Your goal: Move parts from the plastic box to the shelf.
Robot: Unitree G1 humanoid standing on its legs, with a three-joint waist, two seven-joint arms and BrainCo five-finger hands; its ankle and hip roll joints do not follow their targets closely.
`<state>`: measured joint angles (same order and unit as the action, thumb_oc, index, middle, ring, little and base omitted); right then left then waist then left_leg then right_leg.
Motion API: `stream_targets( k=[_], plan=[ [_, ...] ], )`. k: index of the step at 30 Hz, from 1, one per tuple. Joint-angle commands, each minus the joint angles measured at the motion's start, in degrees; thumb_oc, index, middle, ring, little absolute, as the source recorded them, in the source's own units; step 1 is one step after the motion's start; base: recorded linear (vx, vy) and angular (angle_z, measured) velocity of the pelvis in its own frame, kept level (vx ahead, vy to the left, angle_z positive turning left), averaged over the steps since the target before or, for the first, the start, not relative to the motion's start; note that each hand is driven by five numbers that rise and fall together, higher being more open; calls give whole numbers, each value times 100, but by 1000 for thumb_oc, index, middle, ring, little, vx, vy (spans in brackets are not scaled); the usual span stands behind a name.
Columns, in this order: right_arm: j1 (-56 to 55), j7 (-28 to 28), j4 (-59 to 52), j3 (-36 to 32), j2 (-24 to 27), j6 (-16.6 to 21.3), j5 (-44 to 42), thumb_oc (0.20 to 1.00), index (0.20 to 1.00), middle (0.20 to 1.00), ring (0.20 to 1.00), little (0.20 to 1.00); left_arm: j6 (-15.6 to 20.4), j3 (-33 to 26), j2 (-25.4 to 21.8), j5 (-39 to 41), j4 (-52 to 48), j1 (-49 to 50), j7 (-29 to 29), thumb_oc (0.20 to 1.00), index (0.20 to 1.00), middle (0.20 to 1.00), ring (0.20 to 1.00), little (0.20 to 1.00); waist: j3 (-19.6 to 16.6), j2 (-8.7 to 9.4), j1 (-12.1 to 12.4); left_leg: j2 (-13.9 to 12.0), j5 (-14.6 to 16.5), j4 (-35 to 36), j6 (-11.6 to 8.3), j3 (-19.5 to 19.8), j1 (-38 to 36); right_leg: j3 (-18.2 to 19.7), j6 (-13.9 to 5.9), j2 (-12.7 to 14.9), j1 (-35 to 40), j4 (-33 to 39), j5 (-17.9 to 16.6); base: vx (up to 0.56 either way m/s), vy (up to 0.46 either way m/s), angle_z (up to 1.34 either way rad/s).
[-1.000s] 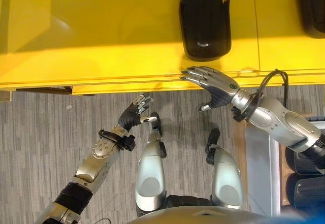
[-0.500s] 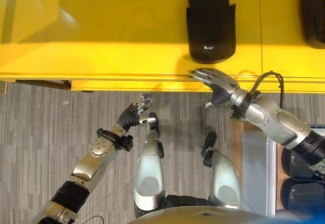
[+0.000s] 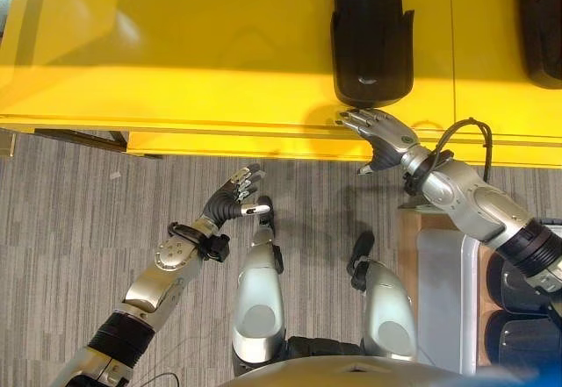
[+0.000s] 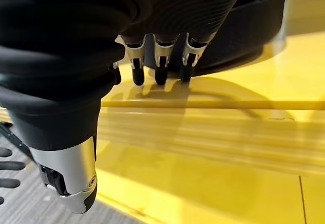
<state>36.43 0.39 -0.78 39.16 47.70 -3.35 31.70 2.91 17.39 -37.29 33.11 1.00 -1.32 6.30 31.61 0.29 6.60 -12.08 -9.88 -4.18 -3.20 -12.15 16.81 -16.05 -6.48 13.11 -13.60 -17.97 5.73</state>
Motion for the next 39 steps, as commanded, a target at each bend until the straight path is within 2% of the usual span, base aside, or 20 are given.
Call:
stream_targets(
  k=[1, 7, 25, 30, 39],
  plan=[
    [517, -192, 411, -8, 75, -227, 392, 1000, 1000, 1000, 1000, 1000, 154, -157, -40, 0, -398, 108, 162, 1000, 1000, 1000, 1000, 1000, -181, 74, 105, -359, 796, -478, -261, -21, -288, -122, -29, 93, -54, 14, -71, 0, 0, 0],
    [709, -271, 412, 61, 203, -99, 458, 1000, 1000, 1000, 1000, 1000, 123, -211, -56, -1, -416, 145, 245, 1000, 1000, 1000, 1000, 1000, -181, 83, 144, -352, 788, -459, -270, -24, -323, -143, -36, 98, -14, 24, -74, 0, 0, 0],
    [1331, -609, 440, 47, 243, -326, 211, 1000, 1000, 1000, 1000, 1000, 110, -240, 56, -92, -380, 232, 426, 1000, 1000, 1000, 1000, 1000, -182, 37, 255, -343, 769, -449, -288, -10, -447, -192, -2, 132, 117, -47, -22, 0, 0, 0],
    [1413, -542, 494, 7, 228, -300, 164, 1000, 1000, 1000, 1000, 1000, 107, -207, 83, -105, -367, 234, 434, 1000, 1000, 1000, 1000, 1000, -182, 12, 260, -337, 770, -454, -291, -9, -456, -193, -2, 147, 120, -57, -22, 0, 0, 0],
    [1582, -739, 352, -53, 222, -286, 143, 1000, 1000, 1000, 1000, 1000, 86, -168, 147, -101, -409, 224, 455, 1000, 1000, 1000, 1000, 1000, -182, -34, 259, -317, 774, -465, -286, -18, -456, -181, 6, 173, 95, -108, -1, 0, 0, 0]
  ],
)
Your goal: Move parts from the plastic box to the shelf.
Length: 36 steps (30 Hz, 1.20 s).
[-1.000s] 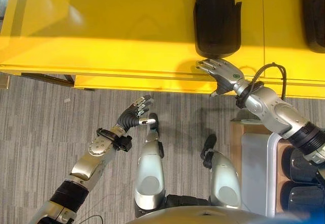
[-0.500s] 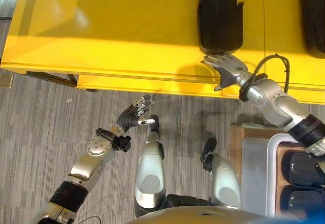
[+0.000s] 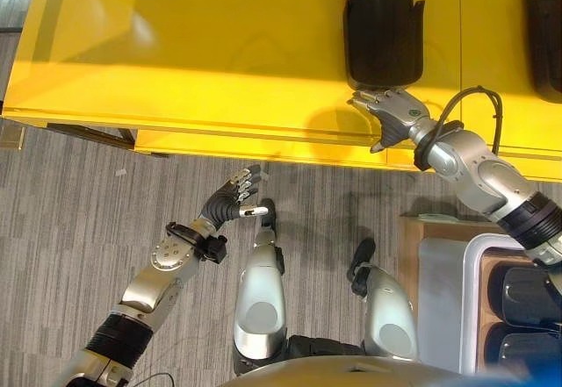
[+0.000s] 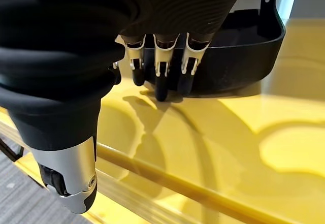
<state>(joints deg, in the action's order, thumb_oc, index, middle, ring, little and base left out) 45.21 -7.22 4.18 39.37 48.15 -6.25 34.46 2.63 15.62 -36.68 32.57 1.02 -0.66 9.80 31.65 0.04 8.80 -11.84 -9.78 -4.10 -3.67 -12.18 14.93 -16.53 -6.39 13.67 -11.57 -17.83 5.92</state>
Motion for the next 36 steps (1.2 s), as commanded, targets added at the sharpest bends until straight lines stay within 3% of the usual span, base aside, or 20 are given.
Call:
stream_targets(
  k=[1, 24, 36],
  plan=[
    [744, 11, -165, -65, 167, -13, -143, 1000, 1000, 1000, 1000, 1000, 120, 28, 97, -57, -400, 155, 102, 1000, 1000, 1000, 1000, 1000, -186, -14, 41, -338, 766, -476, -238, -13, -264, -131, 0, 119, -114, -127, -18, 0, 0, 0],
    [1232, -99, -360, -48, 167, -129, -261, 1000, 1000, 1000, 1000, 1000, 58, 126, 162, -43, -450, 120, 131, 1000, 1000, 1000, 1000, 1000, -186, -72, 74, -324, 750, -465, -240, -14, -238, -144, 16, 145, -181, -196, 7, 0, 0, 0],
    [1259, -921, -570, 58, 262, -379, -235, 1000, 1000, 1000, 1000, 1000, 53, 121, 182, -16, -501, 150, 83, 1000, 1000, 1000, 1000, 1000, -186, -111, 38, -306, 771, -509, -227, -37, -239, -122, 19, 188, -202, -279, 44, 2, 9, 0]
  ],
)
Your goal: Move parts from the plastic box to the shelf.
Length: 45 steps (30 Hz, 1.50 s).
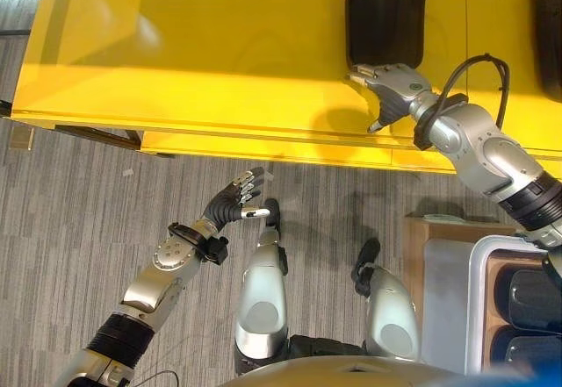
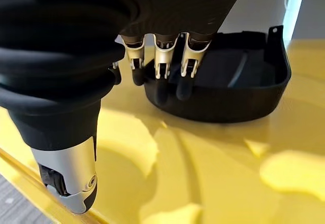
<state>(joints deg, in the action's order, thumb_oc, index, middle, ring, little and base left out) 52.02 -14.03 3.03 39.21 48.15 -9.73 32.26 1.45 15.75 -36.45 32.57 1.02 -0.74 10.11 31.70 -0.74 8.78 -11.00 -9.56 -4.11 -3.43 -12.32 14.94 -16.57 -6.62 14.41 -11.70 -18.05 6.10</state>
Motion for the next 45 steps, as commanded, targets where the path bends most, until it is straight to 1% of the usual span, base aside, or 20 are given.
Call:
stream_targets(
  k=[1, 4, 6, 8, 12, 20, 23, 26, 28, 30, 31, 32, 33, 35, 37, 39, 40, 43, 44, 45],
  plan=[
    [517, -507, -726, 90, 366, -129, -123, 1000, 1000, 1000, 1000, 1000, 161, 83, 155, 15, -515, 174, 22, 1000, 1000, 1000, 1000, 1000, -190, -22, 14, -390, 753, -510, -245, -33, -225, -101, 36, 113, -219, -267, 26, 0, 0, 0],
    [242, -1003, -1429, 22, 586, -307, -291, 1000, 1000, 1000, 1000, 1000, 153, 40, 144, 28, -523, 216, -32, 1000, 1000, 1000, 1000, 1000, -190, 19, -65, -406, 751, -504, -251, -76, -223, -76, 18, 98, -248, -263, 12, 1, 14, -6],
    [-89, -1629, -2207, -61, 782, -610, -306, 1000, 1000, 1000, 1000, 1000, 208, 0, 110, 42, -546, 293, -92, 1000, 1000, 1000, 1000, 1000, -190, 76, -149, -426, 762, -502, -250, -136, -202, -13, 3, 74, -312, -259, 2, -15, 7, -7],
    [-191, -1724, -2420, -57, 885, -688, -388, 1000, 1000, 1000, 1000, 1000, 232, -12, 108, 24, -546, 316, -114, 1000, 1000, 1000, 1000, 1000, -190, 99, -177, -433, 768, -503, -248, -153, -199, 14, 5, 59, -324, -256, 8, 0, 0, 0],
    [-717, -1784, -2970, -316, 1067, -904, -710, 1000, 1000, 1000, 1000, 1000, 353, -54, 104, 17, -555, 428, -178, 1000, 1000, 1000, 1000, 1000, -190, 150, -278, -426, 800, -536, -226, -149, -162, 101, 29, 4, -357, -313, 62, -7, 2, -3],
    [-1644, -2100, -3121, -572, 1011, -945, -1039, 1000, 1000, 1000, 1000, 1000, 365, -151, 103, -112, -599, 564, -122, 1000, 1000, 1000, 1000, 1000, -190, 247, -336, -413, 862, -597, -187, -123, -197, 175, 59, -74, -237, -283, 104, 2, -17, -1],
    [-1797, -1974, -3086, -580, 915, -915, -1408, 1000, 1000, 1000, 1000, 1000, 381, -140, 97, -132, -576, 556, -136, 1000, 1000, 1000, 1000, 1000, -190, 257, -343, -414, 867, -581, -187, -129, -249, 172, 64, -91, -173, -253, 107, 1, -11, 0],
    [-1953, -1418, -3048, -621, 793, -952, -2312, 1000, 1000, 1000, 1000, 1000, 349, -156, 109, -165, -554, 536, -122, 1000, 1000, 1000, 1000, 1000, -190, 276, -349, -416, 861, -536, -195, -134, -344, 163, 70, -111, -62, -165, 94, 1, -10, 0],
    [-2150, -632, -2984, -808, 660, -538, -2987, 1000, 1000, 1000, 1000, 1000, 397, -137, 142, -169, -485, 528, -133, 1000, 1000, 1000, 1000, 1000, -190, 263, -390, -431, 841, -471, -199, -154, -442, 177, 75, -132, 28, -72, 70, 0, 0, 0],
    [-2338, -136, -2929, -1038, 570, -201, -3284, 1000, 1000, 1000, 1000, 1000, 421, -134, 169, -145, -447, 511, -138, 1000, 1000, 1000, 1000, 1000, -191, 253, -437, -449, 829, -418, -205, -176, -522, 193, 75, -150, 91, -9, 57, -5, 25, -1],
    [-2636, 382, -2861, -1405, 433, 280, -3618, 1000, 1000, 1000, 1000, 1000, 463, -132, 235, -149, -398, 502, -163, 1000, 1000, 1000, 1000, 1000, -191, 227, -518, -467, 813, -346, -209, -204, -619, 230, 72, -162, 154, 51, 45, -12, 100, -1],
    [-2908, 622, -2798, -1742, 251, 754, -3985, 1000, 1000, 1000, 1000, 1000, 475, -136, 305, -112, -379, 503, -212, 1000, 1000, 1000, 1000, 1000, -212, 203, -593, -476, 796, -273, -220, -215, -693, 276, 66, -182, 203, 123, 32, -4, 118, -2],
    [-3084, 635, -2768, -1901, 136, 927, -4004, 1000, 1000, 1000, 1000, 1000, 488, -142, 340, -82, -363, 513, -239, 1000, 1000, 1000, 1000, 1000, -238, 195, -635, -480, 793, -242, -224, -215, -718, 295, 61, -190, 215, 150, 28, 10, 134, -8],
    [-4053, 1391, -2549, -2663, -455, 1876, -3642, 1000, 1000, 1000, 1000, 1000, 593, -196, 565, 6, -298, 604, -250, 1000, 1000, 1000, 1000, 1000, -399, 157, -844, -500, 772, -97, -219, -234, -841, 422, 60, -249, 265, 330, -30, 17, 163, -29],
    [-4490, 1925, -2351, -2963, -703, 2430, -2945, 1000, 1000, 1000, 1000, 1000, 671, -241, 696, 40, -286, 725, -230, 1000, 1000, 1000, 1000, 1000, -491, 136, -978, -523, 774, -48, -221, -250, -915, 496, 65, -280, 302, 438, -68, 8, 159, -24],
    [-4759, 2069, -2240, -3120, -800, 2575, -2785, 1000, 1000, 1000, 1000, 1000, 774, -237, 770, 82, -226, 785, -202, 1000, 1000, 1000, 1000, 1000, -543, 128, -1056, -521, 781, -29, -221, -239, -951, 564, 70, -302, 316, 493, -91, 8, 152, -26],
    [-5017, 2181, -2029, -3235, -807, 2789, -2831, 1000, 1000, 1000, 1000, 1000, 865, -244, 821, 118, -207, 856, -202, 1000, 1000, 1000, 1000, 1000, -617, 146, -1135, -496, 815, 3, -208, -159, -1017, 682, 64, -331, 354, 593, -121, 14, 143, -28],
    [-5150, 2214, -1895, -3292, -784, 2869, -3031, 1000, 1000, 1000, 1000, 1000, 932, -240, 829, 129, -204, 919, -212, 1000, 1000, 1000, 1000, 1000, -680, 160, -1155, -475, 818, 24, -205, -56, -1030, 779, 60, -367, 361, 683, -175, 13, 140, -35],
    [-5299, 2483, -1553, -3320, -728, 2964, -3218, 1000, 1000, 1000, 1000, 1000, 959, -225, 851, 207, -216, 1035, -76, 1000, 1000, 1000, 1000, 1000, -783, 225, -1139, -335, 927, 19, -161, 319, -1099, 1061, 22, -413, 447, 847, -235, 8, 157, -47],
    [-5295, 2484, -1551, -3319, -728, 2965, -3219, 1000, 1000, 1000, 1000, 1000, 960, -226, 852, 208, -215, 1032, -75, 1000, 1000, 1000, 1000, 1000, -795, 223, -1136, -338, 910, 27, -160, 316, -1081, 1064, 26, -418, 431, 862, -257, -6, 231, -61]
  ],
)
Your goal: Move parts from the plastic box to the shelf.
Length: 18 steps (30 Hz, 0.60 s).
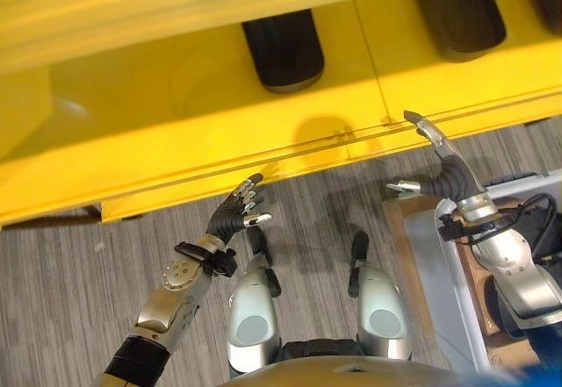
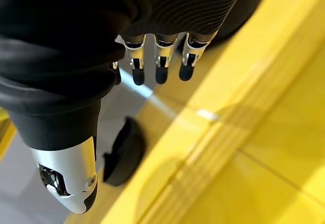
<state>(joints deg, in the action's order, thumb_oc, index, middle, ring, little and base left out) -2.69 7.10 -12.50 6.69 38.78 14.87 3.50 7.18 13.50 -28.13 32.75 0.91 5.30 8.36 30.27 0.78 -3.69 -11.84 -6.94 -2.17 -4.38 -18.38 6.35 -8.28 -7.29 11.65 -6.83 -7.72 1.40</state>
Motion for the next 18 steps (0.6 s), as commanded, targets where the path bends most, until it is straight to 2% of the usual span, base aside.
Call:
stream_targets(
  k=[1, 3, 5, 8, 10, 11, 13, 14, 15, 16, 18],
  plan=[
    [142, 472, 82, -93, 259, 508, -584, 1000, 1000, 1000, 1000, 1000, 243, 38, 22, 56, -221, 446, 233, 1000, 1000, 1000, 1000, 1000, -678, 111, 132, -144, 743, -205, -21, 1149, -233, 385, 69, -162, -24, -140, 209, -49, 124, -76],
    [71, 722, 300, -123, 220, 515, -1175, 1000, 1000, 1000, 1000, 1000, 382, 228, -40, -258, -166, 313, 213, 1000, 1000, 1000, 1000, 1000, -747, 191, 100, 49, 924, -349, 92, 1386, -175, 649, 24, -176, -62, -93, 124, -96, 191, -77],
    [16, 756, 401, -161, 154, 459, -1390, 1000, 1000, 1000, 1000, 1000, 382, 290, -52, -193, -108, 237, 260, 1000, 1000, 1000, 1000, 1000, -769, 213, 58, 86, 1000, -402, 135, 1367, -185, 692, 3, -158, -58, -96, 121, -71, 128, -55],
    [-128, 916, 835, -170, -272, 226, -2028, 1000, 1000, 1000, 1000, 1000, 458, 432, -73, -209, 1, 34, 316, 1000, 1000, 1000, 1000, 1000, -829, 280, -53, 212, 1221, -618, 227, 1238, -224, 888, -127, -57, 21, 101, -82, -137, 117, -19],
    [-103, 981, 1104, -147, -504, 242, -2029, 1000, 1000, 1000, 1000, 1000, 481, 467, -87, -320, 77, -60, 374, 1000, 1000, 1000, 1000, 1000, -865, 326, -97, 252, 1363, -765, 280, 1128, -241, 965, -240, 51, 58, 243, -244, -160, 77, -26],
    [-19, 1003, 1278, -106, -693, 231, -1895, 1000, 1000, 1000, 1000, 1000, 449, 532, -87, -349, 238, -227, 421, 1000, 1000, 1000, 1000, 1000, -903, 396, -141, 281, 1524, -1003, 341, 995, -250, 1007, -355, 171, 116, 384, -432, -153, 65, -27],
    [53, 1054, 1368, -71, -829, 84, -1847, 1000, 1000, 1000, 1000, 1000, 236, 602, -42, 40, 409, -452, 592, 1000, 1000, 1000, 1000, 1000, -909, 475, -190, 314, 1717, -1266, 418, 875, -240, 1091, -489, 301, 161, 560, -676, -166, 76, -52],
    [54, 1055, 1366, -73, -830, 82, -1847, 1000, 1000, 1000, 1000, 1000, 237, 603, -42, 43, 411, -456, 594, 1000, 1000, 1000, 1000, 1000, -904, 475, -186, 313, 1723, -1275, 420, 873, -240, 1094, -491, 301, 166, 567, -680, -124, 71, -58],
    [53, 1040, 1469, -79, -971, -67, -1885, 1000, 1000, 1000, 1000, 1000, 88, 598, 78, 131, 515, -571, 423, 1000, 1000, 1000, 1000, 1000, -893, 537, -191, 332, 1853, -1399, 468, 738, -300, 954, -570, 455, 263, 871, -944, -65, 39, -36],
    [88, 977, 1583, -76, -1056, -136, -1938, 1000, 1000, 1000, 1000, 1000, 61, 564, 118, 1, 593, -613, 296, 1000, 1000, 1000, 1000, 1000, -912, 579, -157, 317, 1874, -1397, 466, 584, -379, 681, -600, 527, 309, 1097, -1065, -108, 39, -46],
    [207, 922, 1837, -65, -1260, -151, -1993, 1000, 1000, 1000, 1000, 1000, -79, 476, 198, -212, 608, -591, 105, 1000, 1000, 1000, 1000, 1000, -938, 672, -16, 243, 1888, -1294, 434, 114, -707, -95, -657, 711, 230, 1101, -1466, -151, 23, -101]
  ],
)
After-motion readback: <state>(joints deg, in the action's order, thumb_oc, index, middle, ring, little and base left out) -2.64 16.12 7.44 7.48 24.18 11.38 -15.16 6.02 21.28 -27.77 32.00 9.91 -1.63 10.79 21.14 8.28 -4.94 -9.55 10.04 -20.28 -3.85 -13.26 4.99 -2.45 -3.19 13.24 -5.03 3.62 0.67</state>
